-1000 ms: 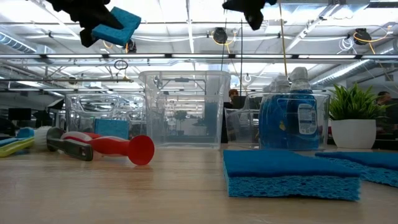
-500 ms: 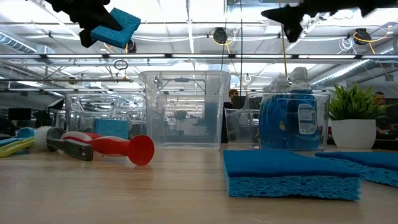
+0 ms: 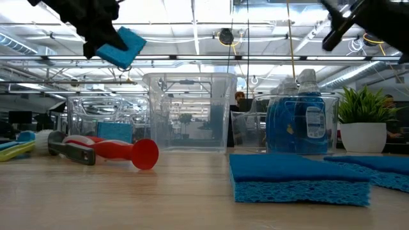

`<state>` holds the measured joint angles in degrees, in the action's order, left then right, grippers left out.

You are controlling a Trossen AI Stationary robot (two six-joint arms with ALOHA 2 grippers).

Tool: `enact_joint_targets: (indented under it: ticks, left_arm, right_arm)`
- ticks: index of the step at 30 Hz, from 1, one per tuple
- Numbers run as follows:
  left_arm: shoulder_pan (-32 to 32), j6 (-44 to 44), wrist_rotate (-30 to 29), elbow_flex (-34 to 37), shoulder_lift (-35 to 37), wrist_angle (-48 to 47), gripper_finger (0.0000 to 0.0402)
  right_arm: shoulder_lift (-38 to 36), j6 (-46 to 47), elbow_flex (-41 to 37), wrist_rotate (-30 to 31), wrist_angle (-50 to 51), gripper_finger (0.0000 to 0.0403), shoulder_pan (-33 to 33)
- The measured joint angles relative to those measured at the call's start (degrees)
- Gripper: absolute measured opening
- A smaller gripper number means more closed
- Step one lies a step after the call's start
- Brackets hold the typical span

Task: Pick & Place Kitchen Sink Supplies
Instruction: Put the blue sponge into the left transparent bin

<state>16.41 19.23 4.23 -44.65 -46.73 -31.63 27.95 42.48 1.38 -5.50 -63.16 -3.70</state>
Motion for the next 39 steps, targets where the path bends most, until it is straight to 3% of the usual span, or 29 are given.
enact_joint_targets:
  ticks: [7, 15, 31, 39]
  left_arm:
    - [2.6, -0.7, 3.9, 0.0, -3.4, 0.0, 0.0009]
    - [4.6, -1.0, 6.3, 0.0, -3.8, 0.2, 0.0009]
    - [5.1, -1.1, 6.4, 0.0, -3.7, 0.2, 0.0009]
    - [5.1, -0.8, 6.3, 0.0, -3.7, 0.2, 0.0009]
  right_arm:
    - [-0.8, -7.1, 2.4, -6.8, 0.0, 0.0167, 0.0]
    - [-0.7, -9.0, 5.4, -6.8, 12.7, 0.0161, 0.0]
    - [-0.7, -13.4, 5.8, -6.8, 15.4, 0.0165, 0.0]
    - [-0.6, -15.5, 15.8, -7.4, 37.8, 0.0163, 0.0]
